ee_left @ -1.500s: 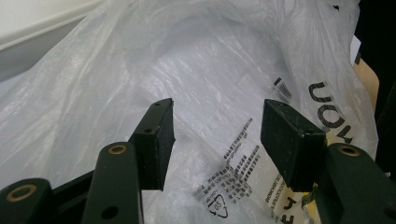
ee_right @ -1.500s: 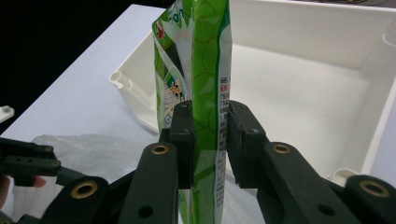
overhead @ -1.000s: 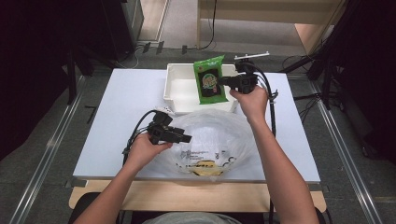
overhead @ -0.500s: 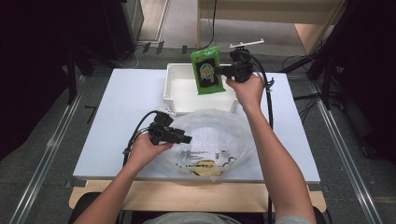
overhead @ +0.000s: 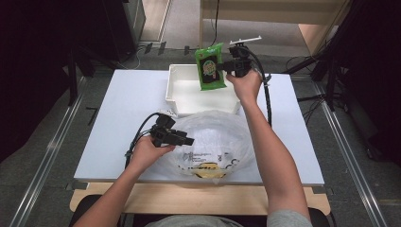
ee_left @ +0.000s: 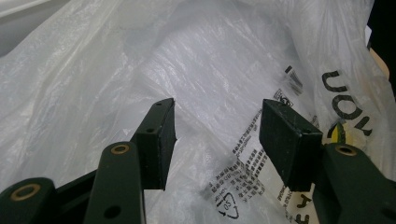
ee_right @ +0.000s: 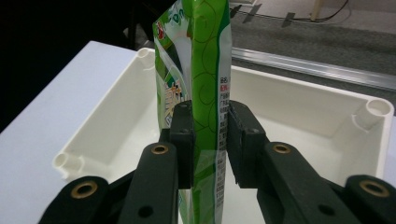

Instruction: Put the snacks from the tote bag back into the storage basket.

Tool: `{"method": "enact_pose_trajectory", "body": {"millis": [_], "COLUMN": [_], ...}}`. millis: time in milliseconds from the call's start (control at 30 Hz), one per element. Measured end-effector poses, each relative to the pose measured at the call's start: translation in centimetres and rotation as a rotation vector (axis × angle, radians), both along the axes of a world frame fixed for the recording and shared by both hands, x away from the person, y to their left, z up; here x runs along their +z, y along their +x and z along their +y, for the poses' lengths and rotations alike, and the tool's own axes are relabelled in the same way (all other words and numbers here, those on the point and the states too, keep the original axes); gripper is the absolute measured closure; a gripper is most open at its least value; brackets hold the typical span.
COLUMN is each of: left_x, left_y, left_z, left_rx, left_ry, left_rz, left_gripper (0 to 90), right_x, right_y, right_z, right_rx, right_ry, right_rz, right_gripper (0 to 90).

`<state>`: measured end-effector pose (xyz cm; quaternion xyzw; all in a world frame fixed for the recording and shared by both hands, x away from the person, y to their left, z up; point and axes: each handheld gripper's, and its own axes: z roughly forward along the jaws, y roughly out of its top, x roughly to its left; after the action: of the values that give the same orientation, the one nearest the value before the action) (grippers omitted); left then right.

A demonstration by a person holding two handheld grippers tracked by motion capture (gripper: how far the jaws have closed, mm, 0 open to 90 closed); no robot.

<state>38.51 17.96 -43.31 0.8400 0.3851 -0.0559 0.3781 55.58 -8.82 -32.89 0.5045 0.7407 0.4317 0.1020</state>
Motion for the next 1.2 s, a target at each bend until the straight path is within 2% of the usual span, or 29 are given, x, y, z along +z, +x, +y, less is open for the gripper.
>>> {"method": "enact_pose_trajectory", "body": {"millis": [167,233,333,467,700,933,1200], "left_x": [0.0,0.0,0.0,-0.2,-0.2,-0.3,-0.4], "left_y": [0.0,0.0,0.0,0.1,0.1,0.1,0.1], "left_z": [0.0,0.1,0.3,0.4,0.3,0.2,0.2], "left_rx": [-0.002,-0.002,0.0,0.001,-0.009,-0.008,-0.008], "left_ry": [-0.005,-0.008,0.0,-0.006,-0.003,-0.008,-0.008], "left_rz": [0.0,0.0,-0.004,0.004,0.001,0.005,0.006], "left_gripper": [46.9,46.9,47.2,47.3,47.4,47.4,47.5], "right_x": [-0.7,-1.1,-1.6,-2.3,-3.6,-4.3,-5.2], "right_y": [1.1,1.4,1.8,2.3,3.0,3.6,3.9], "right_z": [0.2,0.2,0.4,0.7,1.3,1.4,2.0], "right_rx": [-0.026,-0.031,-0.033,-0.044,-0.056,-0.078,-0.085], "right_ry": [-0.011,0.004,-0.014,0.004,-0.013,-0.003,-0.039], "right_rz": [0.005,0.009,0.017,0.022,0.024,0.027,0.015], "right_gripper": [75.2,75.2,75.2,75.2,75.0,75.0,75.0]}}
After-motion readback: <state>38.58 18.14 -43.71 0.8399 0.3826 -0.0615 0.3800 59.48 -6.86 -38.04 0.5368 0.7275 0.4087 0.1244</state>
